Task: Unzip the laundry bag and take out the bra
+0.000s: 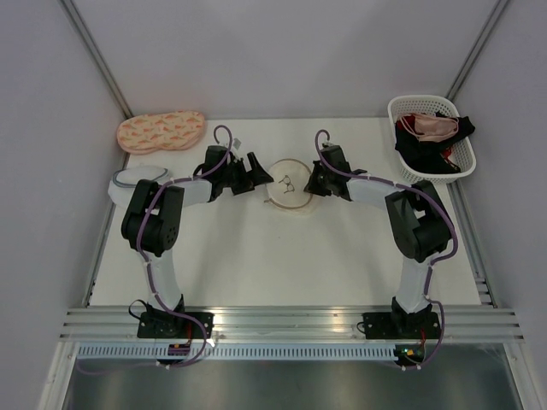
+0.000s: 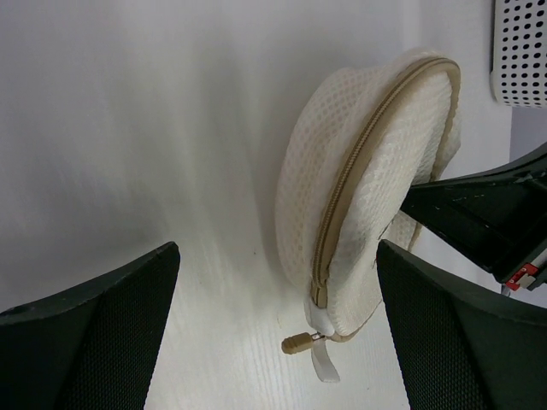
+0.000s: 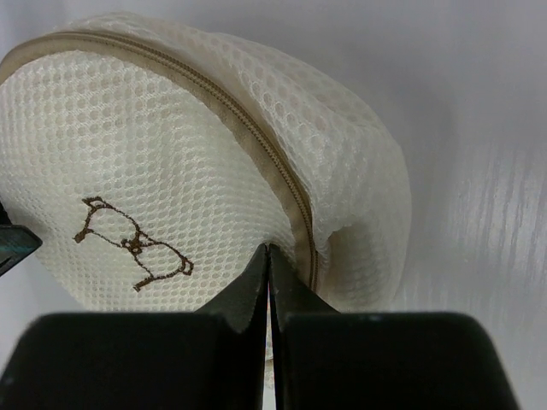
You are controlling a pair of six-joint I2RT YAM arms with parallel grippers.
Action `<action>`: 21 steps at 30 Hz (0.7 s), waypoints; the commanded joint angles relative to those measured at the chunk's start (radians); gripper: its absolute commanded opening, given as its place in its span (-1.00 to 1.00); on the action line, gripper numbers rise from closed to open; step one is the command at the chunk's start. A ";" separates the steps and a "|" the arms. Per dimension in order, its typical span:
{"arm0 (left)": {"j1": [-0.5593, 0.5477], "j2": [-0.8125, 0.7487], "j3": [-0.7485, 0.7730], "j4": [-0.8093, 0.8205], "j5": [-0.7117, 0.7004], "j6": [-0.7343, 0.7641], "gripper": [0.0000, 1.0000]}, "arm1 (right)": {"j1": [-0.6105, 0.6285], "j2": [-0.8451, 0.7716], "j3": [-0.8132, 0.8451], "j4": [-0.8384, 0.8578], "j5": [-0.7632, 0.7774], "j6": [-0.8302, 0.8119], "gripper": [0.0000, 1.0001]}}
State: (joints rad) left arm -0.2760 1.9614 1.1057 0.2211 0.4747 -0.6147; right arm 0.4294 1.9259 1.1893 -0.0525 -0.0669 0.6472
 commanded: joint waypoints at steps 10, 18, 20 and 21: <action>-0.037 0.034 0.066 0.072 0.191 0.053 0.80 | 0.000 0.048 0.024 -0.046 -0.005 -0.049 -0.99; -0.045 0.073 0.043 0.037 0.289 0.116 -0.46 | -0.001 0.027 0.029 -0.055 -0.028 -0.070 -0.99; -0.043 0.064 0.033 0.034 0.295 0.118 -0.72 | 0.000 0.018 0.023 -0.050 -0.042 -0.083 -0.99; -0.043 0.050 0.026 0.034 0.295 0.116 -0.95 | 0.000 -0.002 0.017 -0.049 -0.059 -0.089 -0.99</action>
State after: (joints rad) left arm -0.3210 2.0270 1.1385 0.2489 0.7177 -0.5583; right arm 0.4294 1.9446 1.2034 -0.0635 -0.0978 0.5987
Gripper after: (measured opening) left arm 0.108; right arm 0.004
